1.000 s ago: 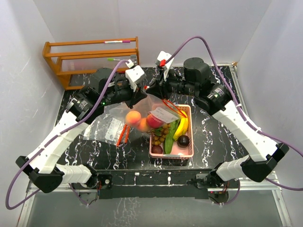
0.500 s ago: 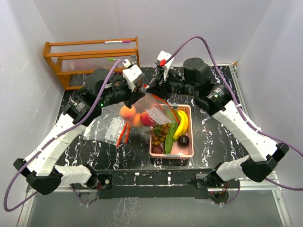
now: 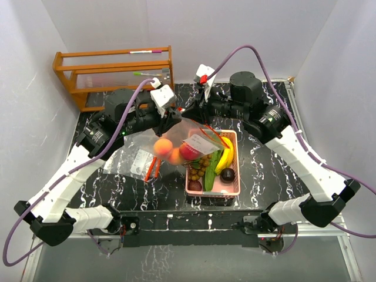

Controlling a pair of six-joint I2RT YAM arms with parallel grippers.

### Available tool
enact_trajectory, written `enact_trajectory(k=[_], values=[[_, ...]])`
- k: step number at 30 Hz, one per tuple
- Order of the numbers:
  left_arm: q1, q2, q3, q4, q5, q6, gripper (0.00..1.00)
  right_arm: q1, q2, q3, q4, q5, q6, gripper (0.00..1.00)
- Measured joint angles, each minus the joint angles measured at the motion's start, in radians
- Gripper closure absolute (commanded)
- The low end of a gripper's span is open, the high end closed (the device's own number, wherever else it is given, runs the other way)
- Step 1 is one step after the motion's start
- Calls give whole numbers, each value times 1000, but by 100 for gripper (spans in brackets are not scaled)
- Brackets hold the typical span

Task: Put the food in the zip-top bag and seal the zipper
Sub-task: Zip the zipper food storage bag.

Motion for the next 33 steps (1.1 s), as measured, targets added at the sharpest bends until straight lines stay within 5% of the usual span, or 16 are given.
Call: enact_trajectory(k=[6, 10, 13, 19, 24, 28, 33], values=[[0, -21, -24, 50, 19, 31, 72, -2, 0, 8, -29, -33, -7, 92], [0, -39, -52, 87, 29, 45, 81, -3, 0, 15, -39, -50, -8, 92], [0, -45, -70, 109, 44, 51, 100, -3, 0, 16, -47, -63, -8, 92], [0, -45, -78, 120, 63, 58, 100, -4, 0, 17, -54, -77, -11, 91], [2, -57, -125, 169, 77, 57, 100, -5, 0, 17, -77, -64, -12, 73], [2, -68, -138, 188, 50, 40, 100, -4, -6, 16, -79, -24, -18, 49], [2, -66, -137, 188, 11, 26, 100, -4, -38, 16, -73, 9, -33, 41]])
